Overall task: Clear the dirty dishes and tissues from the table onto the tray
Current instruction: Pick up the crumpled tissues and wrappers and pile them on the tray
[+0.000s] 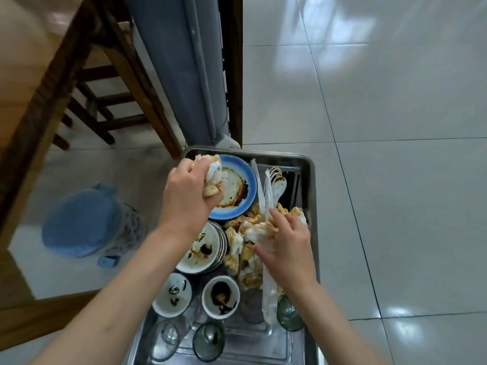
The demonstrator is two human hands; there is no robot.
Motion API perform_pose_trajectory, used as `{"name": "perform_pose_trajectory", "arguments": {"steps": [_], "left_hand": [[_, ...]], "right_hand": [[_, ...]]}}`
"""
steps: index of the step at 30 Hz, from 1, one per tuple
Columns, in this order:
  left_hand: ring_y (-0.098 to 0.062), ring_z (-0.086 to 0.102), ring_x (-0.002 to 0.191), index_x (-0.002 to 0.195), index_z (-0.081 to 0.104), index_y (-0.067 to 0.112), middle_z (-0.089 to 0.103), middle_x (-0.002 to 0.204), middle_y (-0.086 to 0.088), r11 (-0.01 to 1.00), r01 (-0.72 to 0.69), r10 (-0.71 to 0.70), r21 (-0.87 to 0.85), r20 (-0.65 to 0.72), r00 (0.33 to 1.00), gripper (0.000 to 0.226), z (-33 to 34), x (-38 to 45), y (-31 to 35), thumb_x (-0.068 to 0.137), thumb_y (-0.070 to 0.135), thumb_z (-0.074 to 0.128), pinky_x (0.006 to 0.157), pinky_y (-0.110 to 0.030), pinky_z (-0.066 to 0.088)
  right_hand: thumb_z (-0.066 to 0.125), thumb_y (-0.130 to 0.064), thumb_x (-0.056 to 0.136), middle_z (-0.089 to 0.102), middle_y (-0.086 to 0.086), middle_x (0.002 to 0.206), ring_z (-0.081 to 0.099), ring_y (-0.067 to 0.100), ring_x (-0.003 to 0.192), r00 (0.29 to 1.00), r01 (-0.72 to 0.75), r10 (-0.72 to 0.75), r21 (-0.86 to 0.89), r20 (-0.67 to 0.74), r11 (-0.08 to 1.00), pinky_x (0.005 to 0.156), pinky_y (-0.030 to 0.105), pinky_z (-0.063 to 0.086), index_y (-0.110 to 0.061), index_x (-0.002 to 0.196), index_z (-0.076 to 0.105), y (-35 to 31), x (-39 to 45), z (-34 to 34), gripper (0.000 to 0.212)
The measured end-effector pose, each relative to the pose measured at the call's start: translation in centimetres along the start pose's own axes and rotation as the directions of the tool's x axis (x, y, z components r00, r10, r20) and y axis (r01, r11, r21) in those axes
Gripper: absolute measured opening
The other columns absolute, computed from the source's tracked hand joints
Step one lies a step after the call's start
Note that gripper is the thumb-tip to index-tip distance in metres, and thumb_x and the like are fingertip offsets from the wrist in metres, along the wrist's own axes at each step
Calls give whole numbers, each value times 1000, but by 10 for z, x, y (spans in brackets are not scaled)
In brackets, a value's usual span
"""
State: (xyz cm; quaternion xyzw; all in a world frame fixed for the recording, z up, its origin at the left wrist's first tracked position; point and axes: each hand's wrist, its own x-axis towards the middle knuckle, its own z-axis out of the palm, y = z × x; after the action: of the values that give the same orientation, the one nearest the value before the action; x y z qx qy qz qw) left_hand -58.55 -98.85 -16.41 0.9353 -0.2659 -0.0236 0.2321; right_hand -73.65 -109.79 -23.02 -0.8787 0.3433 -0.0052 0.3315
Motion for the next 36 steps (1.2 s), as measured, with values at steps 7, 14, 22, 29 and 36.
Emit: {"name": "perform_pose_trajectory", "arguments": {"steps": [7,14,22,29,36], "left_hand": [[-16,40,92,118,55,11,49,101,-5,999,-24,26,-40,48,999,44,9,-14,8,79,21,72,77,-25,34],[-18,42,96,119,55,11,51,106,-8,999,-43,46,-20,141,989,42,21,-29,9,82,25,70,78,-24,33],[-21,45,94,111,56,13,49,101,-5,997,-75,77,-19,159,984,37,25,-47,11,80,25,71,74,-28,37],[-16,43,92,103,55,19,49,100,1,966,-256,256,-42,309,916,36,39,-74,27,75,27,76,75,-23,38],[-18,42,98,109,51,20,48,111,-1,951,-309,292,-3,336,896,41,62,-84,35,78,32,73,85,-31,44]], "right_hand": [[55,-22,90,49,0,137,40,16,129,993,25,-22,24,-119,999,108,37,36,-20,140,40,2,-8,-7,53],[50,-5,89,45,1,142,38,15,132,989,17,-10,50,-145,999,109,32,34,-17,142,38,8,-9,-17,55],[51,-2,87,38,5,148,34,22,136,987,-23,20,-19,-162,1000,109,46,35,-18,144,34,7,-9,-27,61],[49,3,85,40,7,146,36,23,135,986,1,-9,-44,-169,999,108,48,33,-14,143,35,4,-7,-44,62],[48,6,85,44,6,143,41,21,132,985,-36,27,-50,-171,998,108,38,37,-12,141,38,10,-10,-48,60]]}}
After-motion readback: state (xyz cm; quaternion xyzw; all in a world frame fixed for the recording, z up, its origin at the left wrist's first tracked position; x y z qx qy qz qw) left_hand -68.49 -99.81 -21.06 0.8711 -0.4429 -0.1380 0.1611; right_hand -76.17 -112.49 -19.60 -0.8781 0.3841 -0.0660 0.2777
